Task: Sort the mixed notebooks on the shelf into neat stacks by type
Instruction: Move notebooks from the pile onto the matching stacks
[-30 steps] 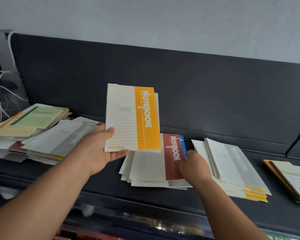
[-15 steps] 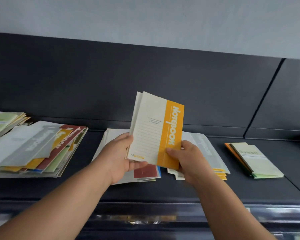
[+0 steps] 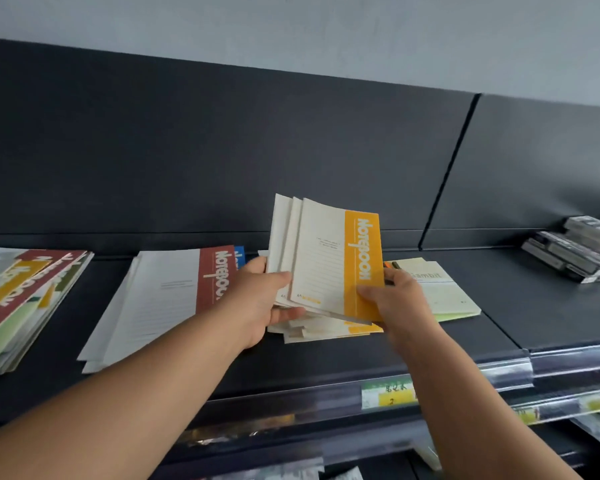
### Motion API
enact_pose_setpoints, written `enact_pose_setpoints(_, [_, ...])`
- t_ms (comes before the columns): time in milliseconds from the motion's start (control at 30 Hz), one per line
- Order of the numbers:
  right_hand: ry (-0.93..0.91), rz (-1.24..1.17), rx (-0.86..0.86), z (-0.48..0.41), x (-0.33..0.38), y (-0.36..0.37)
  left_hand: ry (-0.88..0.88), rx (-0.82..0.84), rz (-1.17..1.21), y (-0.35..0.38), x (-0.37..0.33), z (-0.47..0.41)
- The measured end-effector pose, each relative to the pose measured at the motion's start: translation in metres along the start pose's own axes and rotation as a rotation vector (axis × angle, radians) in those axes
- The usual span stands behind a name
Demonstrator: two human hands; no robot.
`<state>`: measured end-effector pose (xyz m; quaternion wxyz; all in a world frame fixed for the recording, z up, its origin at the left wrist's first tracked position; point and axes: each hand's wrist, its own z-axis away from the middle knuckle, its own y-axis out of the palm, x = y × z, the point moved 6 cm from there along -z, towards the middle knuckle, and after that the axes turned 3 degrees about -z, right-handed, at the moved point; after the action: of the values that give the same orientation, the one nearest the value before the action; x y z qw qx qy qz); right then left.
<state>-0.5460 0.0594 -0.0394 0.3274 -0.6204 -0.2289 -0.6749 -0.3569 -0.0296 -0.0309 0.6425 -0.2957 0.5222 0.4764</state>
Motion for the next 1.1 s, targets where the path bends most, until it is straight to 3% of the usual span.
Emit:
enact_pose_setpoints(100, [-0.062,0.223,-0.035,-0.016,0.003,-0.008,0.032,-0.022,-0.192,0.009,0.004,-0.015])
enact_pose_setpoints(267, [-0.044,0.732,0.01,-0.031,-0.02,-0.004,0.095,-0.113,-0.893,-0.002,0.017,-0.029])
enact_pose_setpoints(533, [-0.085,0.88,0.018,-0.026,-0.019,0.003,0.267,-0.151,-1.16,-0.007,0.005,-0.021])
enact_pose_setpoints(767, [-0.358,0.976,0.132,0.0,0.012,0.061,0.487,-0.287,-1.463,-0.044,-0.017,-0.008])
enact_pose_setpoints(1100, [-0.606,0.957,0.343,0.054,0.037,0.196,0.407,-0.518,-1.586,-0.177,-0.04,0.026])
